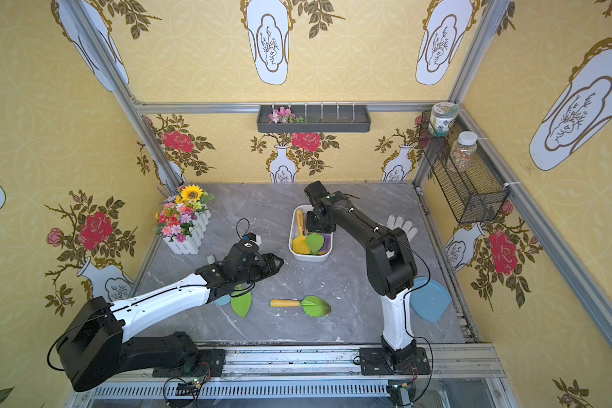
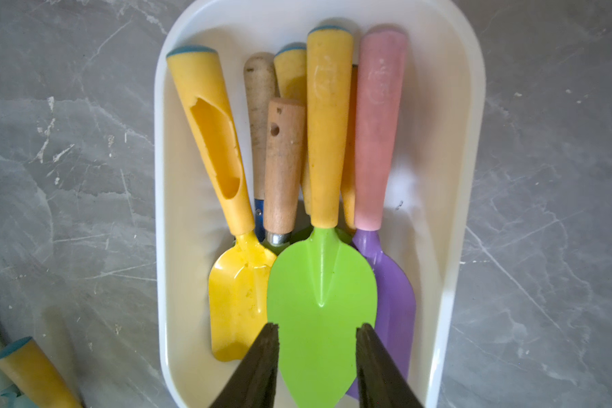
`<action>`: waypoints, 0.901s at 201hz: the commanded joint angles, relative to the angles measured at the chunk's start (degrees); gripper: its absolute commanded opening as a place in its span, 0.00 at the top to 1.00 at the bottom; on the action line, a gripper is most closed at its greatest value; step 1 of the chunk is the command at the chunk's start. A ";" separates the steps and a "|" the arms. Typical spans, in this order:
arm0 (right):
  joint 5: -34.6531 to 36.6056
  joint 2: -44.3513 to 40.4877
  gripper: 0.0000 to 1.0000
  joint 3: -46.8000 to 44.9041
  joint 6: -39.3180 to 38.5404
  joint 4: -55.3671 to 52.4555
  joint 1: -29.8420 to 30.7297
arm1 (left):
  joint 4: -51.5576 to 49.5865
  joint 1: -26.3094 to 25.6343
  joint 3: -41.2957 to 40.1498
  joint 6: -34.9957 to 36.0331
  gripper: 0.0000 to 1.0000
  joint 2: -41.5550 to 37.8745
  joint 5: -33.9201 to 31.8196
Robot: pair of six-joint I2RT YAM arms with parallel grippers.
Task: Put the shovel into the storage box
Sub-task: Pick up the shovel from the center of the board.
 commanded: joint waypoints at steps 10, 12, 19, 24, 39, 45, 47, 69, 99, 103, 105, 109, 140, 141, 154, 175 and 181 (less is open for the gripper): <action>-0.96 -2.73 0.59 -2.79 0.36 2.58 1.77 | -4.48 0.42 0.45 -1.42 0.43 -0.86 -3.47; -1.08 -2.93 0.59 -3.03 0.39 2.68 1.86 | -4.78 0.46 0.48 -1.49 0.43 -1.00 -3.59; -1.67 -3.57 0.59 -3.82 0.48 3.18 2.29 | -6.10 0.59 0.55 -1.75 0.43 -1.21 -4.33; -1.92 -4.08 0.58 -4.45 0.59 3.49 2.62 | -6.92 0.71 0.65 -2.08 0.43 -1.46 -4.88; -3.02 -5.68 0.58 -6.68 1.35 4.63 3.60 | -9.26 1.31 0.66 -2.95 0.44 -2.38 -6.30; -3.72 -6.50 0.58 -7.90 1.69 5.39 3.99 | -10.06 1.57 0.46 -3.49 0.44 -2.82 -6.72; -3.91 -6.79 0.58 -8.24 1.78 5.82 4.13 | -10.33 1.67 0.37 -3.61 0.44 -2.99 -6.89; -5.44 -9.30 0.56 -12.31 2.55 8.80 5.77 | -12.27 3.07 -0.73 -5.19 0.45 -4.88 -7.69; -7.26 -11.75 0.55 -15.96 2.58 11.36 7.94 | -14.81 4.19 -1.69 -6.96 0.45 -6.68 -9.68; -7.39 -12.17 0.55 -16.55 2.47 11.82 8.44 | -15.27 4.28 -1.67 -7.17 0.45 -6.80 -9.89; -7.39 -12.34 0.55 -16.73 2.42 12.04 8.67 | -15.41 4.32 -1.70 -7.34 0.45 -6.82 -10.05; -7.54 -12.75 0.53 -17.37 2.27 12.52 9.16 | -15.87 4.48 -1.63 -7.50 0.45 -6.86 -10.28; -8.24 -14.71 0.53 -20.39 1.92 14.79 12.28 | -18.91 5.41 -1.88 -9.26 0.44 -7.29 -12.38; -8.30 -14.73 0.53 -20.44 1.91 14.87 12.33 | -19.04 5.44 -1.88 -9.31 0.43 -7.29 -12.46; -9.31 -15.44 0.52 -21.99 2.16 16.18 13.15 | -19.93 5.95 -2.11 -10.10 0.43 -7.29 -13.14; -10.23 -16.61 0.52 -24.25 2.17 18.02 14.57 | -21.11 6.68 -2.39 -11.38 0.42 -7.21 -14.16; -10.65 -17.02 0.52 -24.91 2.24 18.51 14.83 | -21.58 6.91 -2.50 -11.73 0.41 -7.13 -14.53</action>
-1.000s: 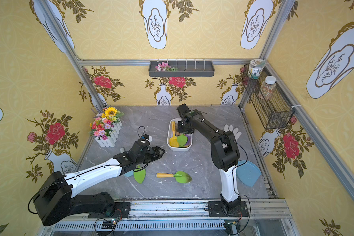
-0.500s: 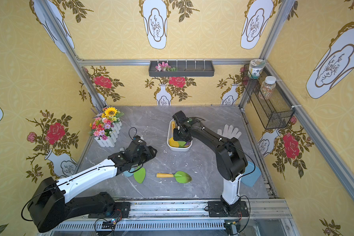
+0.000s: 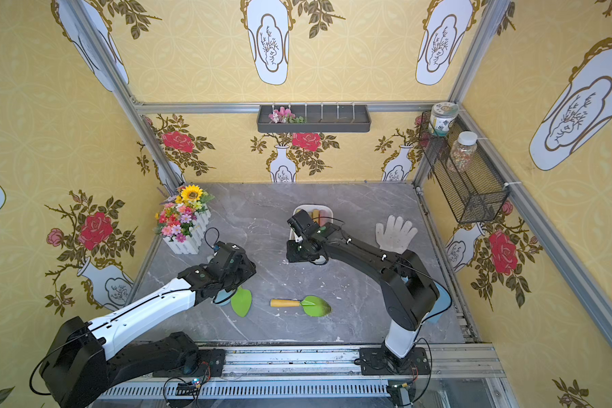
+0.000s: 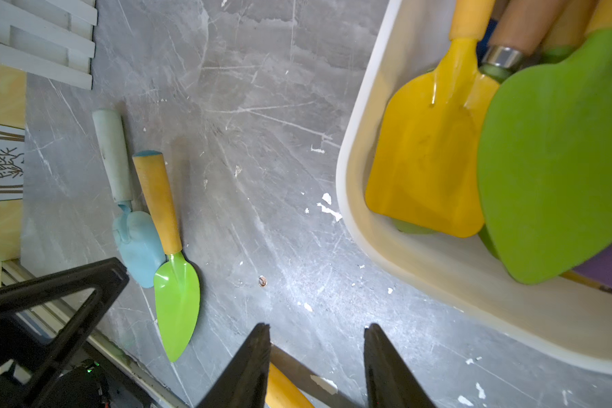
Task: Put the shovel into the storage box
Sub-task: Pick up the shovel from the center of the board.
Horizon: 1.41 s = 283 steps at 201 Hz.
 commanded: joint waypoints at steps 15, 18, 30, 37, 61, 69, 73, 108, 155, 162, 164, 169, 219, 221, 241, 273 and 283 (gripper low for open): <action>-2.60 -2.39 0.52 -3.60 0.27 5.69 2.20 | -3.30 1.12 -0.70 -2.69 0.39 0.47 -2.77; -2.64 -2.58 0.52 -3.88 0.30 5.97 2.37 | -3.48 1.20 -0.75 -2.81 0.38 0.59 -2.85; -3.04 -3.12 0.52 -4.89 0.37 6.79 3.39 | -3.68 1.56 -0.80 -3.10 0.38 1.03 -3.13; -3.05 -3.29 0.52 -5.38 0.46 7.18 3.90 | -3.67 1.73 -0.82 -3.20 0.38 1.46 -3.21; -3.03 -3.66 0.52 -6.72 0.61 8.03 5.48 | -3.84 2.10 -0.83 -3.56 0.35 2.59 -4.18; -3.31 -3.86 0.52 -7.25 0.78 8.59 5.81 | -4.05 2.19 -0.73 -3.75 0.35 3.02 -4.52; -3.35 -3.92 0.52 -7.44 0.83 8.75 5.97 | -4.01 2.24 -0.75 -3.82 0.36 3.15 -4.75; -3.34 -4.50 0.52 -8.93 1.50 9.92 7.69 | -3.27 2.88 -1.05 -3.49 0.36 4.20 -5.22; -3.08 -5.34 0.52 -10.79 2.57 11.42 8.81 | -1.24 4.64 -1.66 -1.77 0.36 5.28 -4.69; -3.07 -5.46 0.52 -11.09 2.84 11.58 8.84 | -0.72 4.87 -1.69 -1.33 0.37 5.53 -4.48; -3.18 -5.56 0.52 -11.20 2.85 11.60 8.78 | -0.61 4.90 -1.71 -1.19 0.37 5.65 -4.46; -3.20 -5.64 0.52 -11.36 2.99 11.61 8.76 | -0.43 5.06 -1.68 -0.96 0.37 5.84 -4.45; -2.64 -7.07 0.51 -13.17 3.93 11.95 9.07 | 1.49 6.13 -1.23 0.83 0.39 9.68 -3.84; -2.66 -7.09 0.51 -13.24 3.91 11.93 9.08 | 1.52 6.21 -1.20 0.91 0.39 9.88 -3.77; -2.37 -7.36 0.51 -13.63 4.25 11.77 9.10 | 2.25 6.30 -1.19 1.38 0.40 11.19 -3.75; -2.16 -7.10 0.50 -14.15 4.70 11.85 9.03 | 3.33 6.43 -1.02 2.07 0.42 13.62 -2.72; -2.02 -7.07 0.50 -14.42 4.99 12.11 9.10 | 3.55 6.41 -1.16 2.06 0.43 14.25 -2.46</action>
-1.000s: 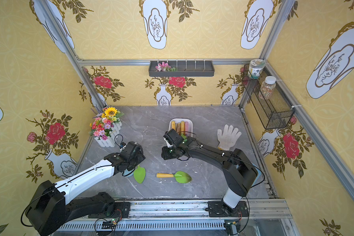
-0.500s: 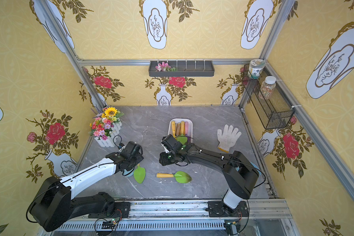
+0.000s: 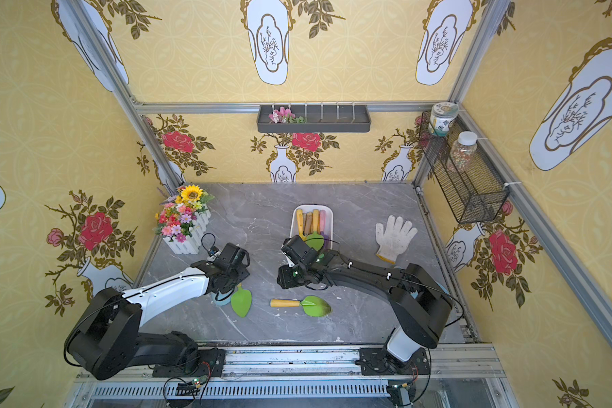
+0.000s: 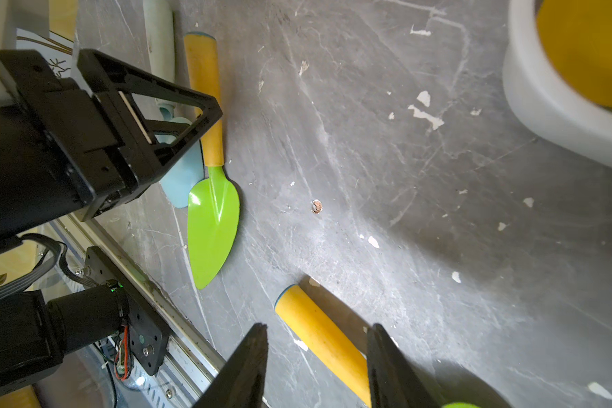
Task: Put the shovel into the storage box
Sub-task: Pick up the shovel from the center of the board.
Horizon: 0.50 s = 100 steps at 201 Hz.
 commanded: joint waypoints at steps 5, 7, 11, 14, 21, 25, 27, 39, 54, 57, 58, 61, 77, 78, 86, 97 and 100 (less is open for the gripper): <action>0.78 -0.05 0.50 -0.54 1.10 1.27 0.04 | 1.36 0.12 0.09 1.10 0.44 1.64 1.30; 0.80 -0.04 0.50 -0.50 1.05 1.29 0.00 | 1.43 0.12 0.00 1.06 0.44 1.73 1.30; 0.84 0.06 0.50 -0.54 1.11 1.32 -0.01 | 1.57 0.07 -0.08 1.10 0.44 1.95 1.49; 0.87 0.12 0.50 -0.55 1.12 1.28 0.07 | 1.74 0.10 -0.20 1.06 0.45 2.10 1.59; 0.85 0.23 0.50 -0.55 1.21 1.35 0.07 | 2.13 0.07 -0.46 1.10 0.46 2.39 1.88; 0.86 0.31 0.50 -0.55 1.35 1.21 0.08 | 2.45 0.12 -0.58 1.05 0.46 2.62 2.14; 0.87 0.27 0.50 -0.51 1.35 1.23 0.08 | 2.63 0.12 -0.72 1.05 0.47 2.72 2.27; 0.88 0.50 0.50 -0.55 1.38 1.20 0.06 | 3.29 0.09 -0.95 1.08 0.49 3.49 3.12; 0.96 0.50 0.50 -0.79 1.68 1.39 0.02 | 3.41 0.12 -0.92 1.11 0.51 4.40 3.71; 0.97 0.47 0.50 -0.88 1.69 1.47 0.03 | 3.52 0.12 -0.79 1.08 0.52 4.48 3.88; 0.96 0.48 0.50 -0.85 1.67 1.50 0.06 | 3.54 0.07 -0.87 1.07 0.52 4.54 3.93; 0.96 0.45 0.50 -0.85 1.66 1.50 0.04 | 3.63 0.11 -0.92 1.13 0.53 4.56 4.06; 1.13 0.51 0.50 -1.06 1.73 1.66 0.08 | 4.22 0.01 -0.98 1.23 0.56 4.60 4.59; 1.09 0.51 0.50 -1.07 1.73 1.64 0.04 | 4.25 -0.02 -0.96 1.23 0.57 4.60 4.64; 1.18 0.52 0.50 -1.08 1.73 1.61 0.04 | 4.51 -0.08 -0.99 1.46 0.58 4.55 4.77; 1.21 0.39 0.50 -1.08 1.73 1.46 -0.01 | 4.88 -0.15 -0.93 1.84 0.60 4.45 5.13; 1.22 0.36 0.50 -1.08 1.73 1.47 0.05 | 4.89 -0.24 -0.91 1.93 0.61 4.46 5.13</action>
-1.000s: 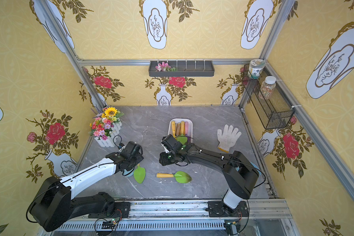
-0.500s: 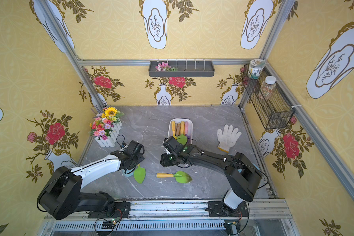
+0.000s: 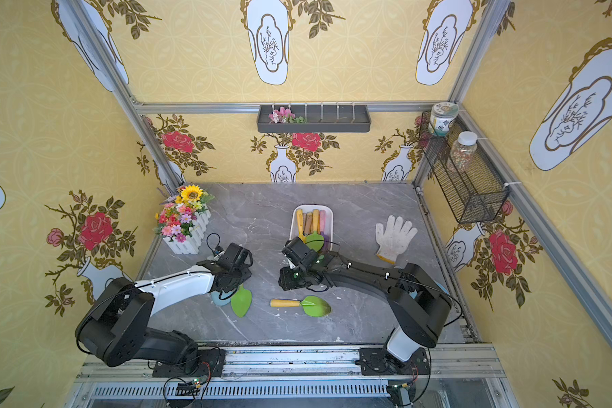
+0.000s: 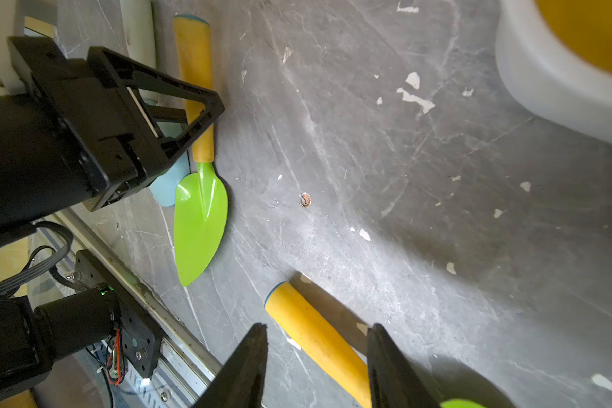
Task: Put the shovel into the storage box
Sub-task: Pick up the shovel from the center of the board.
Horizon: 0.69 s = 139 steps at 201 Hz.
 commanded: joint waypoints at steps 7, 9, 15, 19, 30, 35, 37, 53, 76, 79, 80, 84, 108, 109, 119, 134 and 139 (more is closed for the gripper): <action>0.99 -0.05 0.50 -0.14 0.51 1.23 0.05 | -0.08 -0.32 -0.41 1.11 0.63 0.31 3.14; 1.07 -0.04 0.50 -0.07 0.47 1.21 0.03 | -0.07 -0.36 -0.37 1.20 0.64 0.34 3.15; 1.17 -0.04 0.50 -0.05 0.50 1.16 0.03 | -0.09 -0.44 -0.13 1.49 0.65 0.36 3.03; 1.18 -0.11 0.50 0.01 0.43 1.08 -0.04 | -0.10 -0.55 -0.07 1.67 0.66 0.29 2.95; 1.58 -0.21 0.50 0.03 0.42 0.90 -0.01 | -0.16 -0.75 0.20 2.16 0.69 0.08 2.75; 1.69 -0.29 0.50 0.05 0.42 0.79 -0.05 | -0.21 -0.72 0.38 2.41 0.70 -0.05 2.67; 1.79 -0.29 0.50 0.08 0.36 0.73 -0.06 | -0.17 -0.81 0.49 2.51 0.70 -0.12 2.66; 1.89 -0.64 0.50 0.04 0.35 0.57 -0.15 | -0.32 -0.79 1.09 3.41 0.72 -0.38 2.54; 2.30 -1.06 0.50 0.21 0.09 -0.01 -0.30 | -0.57 -0.80 2.15 4.72 0.76 -0.49 2.27; 2.33 -1.15 0.50 0.22 0.10 -0.08 -0.34 | -0.68 -0.79 2.38 4.87 0.76 -0.42 2.18; 2.33 -1.16 0.50 0.26 0.13 -0.10 -0.35 | -0.77 -0.79 2.48 4.91 0.76 -0.41 2.16; 2.37 -1.17 0.50 0.23 0.05 -0.24 -0.37 | -0.91 -0.78 2.62 5.09 0.77 -0.39 2.05; 2.67 -1.57 0.50 0.23 0.07 -0.68 -0.78 | -1.44 -0.79 3.94 6.39 0.80 -0.27 1.47; 2.67 -1.59 0.50 0.26 0.02 -0.71 -0.79 | -1.46 -0.83 3.96 6.46 0.80 -0.30 1.49; 2.76 -1.70 0.50 0.21 0.06 -0.86 -0.88 | -1.58 -0.83 4.47 6.95 0.81 -0.32 1.51; 2.85 -1.94 0.50 0.29 -0.10 -1.06 -1.06 | -1.81 -0.81 5.29 7.65 0.81 -0.26 1.52; 2.86 -2.01 0.50 0.24 -0.11 -1.08 -1.23 | -1.90 -0.79 5.59 7.90 0.81 -0.29 1.44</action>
